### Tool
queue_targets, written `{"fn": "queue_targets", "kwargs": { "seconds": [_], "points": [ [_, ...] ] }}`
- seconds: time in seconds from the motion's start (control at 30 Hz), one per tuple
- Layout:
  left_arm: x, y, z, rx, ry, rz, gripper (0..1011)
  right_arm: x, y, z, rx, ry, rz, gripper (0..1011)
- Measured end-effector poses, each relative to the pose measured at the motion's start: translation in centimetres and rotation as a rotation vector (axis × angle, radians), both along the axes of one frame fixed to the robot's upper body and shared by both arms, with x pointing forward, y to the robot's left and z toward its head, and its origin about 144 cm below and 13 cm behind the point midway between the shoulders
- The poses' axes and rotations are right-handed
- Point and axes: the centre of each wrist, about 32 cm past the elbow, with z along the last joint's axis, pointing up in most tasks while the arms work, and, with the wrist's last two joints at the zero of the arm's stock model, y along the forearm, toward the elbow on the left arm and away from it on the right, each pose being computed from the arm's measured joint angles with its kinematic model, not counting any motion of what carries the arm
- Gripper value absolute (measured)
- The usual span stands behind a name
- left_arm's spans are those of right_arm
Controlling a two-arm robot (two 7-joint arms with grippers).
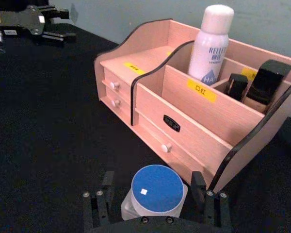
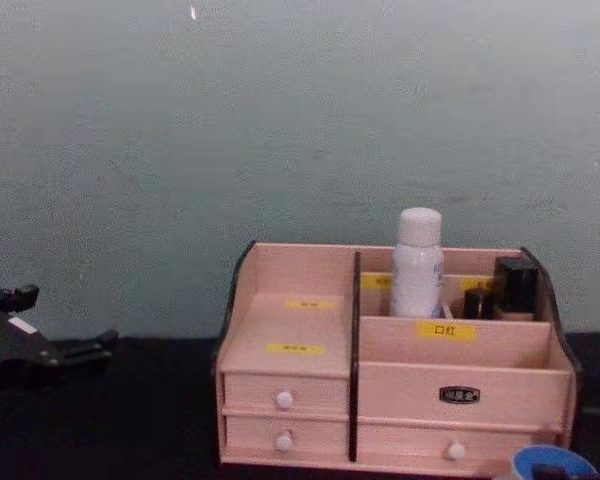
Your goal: Pick up the facial cleanser and watermelon frost from the table and place them into the tiered storage box.
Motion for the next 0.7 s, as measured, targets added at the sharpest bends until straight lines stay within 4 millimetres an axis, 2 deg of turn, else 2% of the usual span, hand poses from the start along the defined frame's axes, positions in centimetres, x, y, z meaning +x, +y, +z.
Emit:
{"fn": "queue_targets", "kwargs": {
  "seconds": [0.7],
  "points": [
    [0.00, 0.00, 0.00, 0.000, 0.000, 0.000, 1001, 1.03, 0.06, -0.86, 0.004, 0.066, -0.016, 1000]
  ]
}}
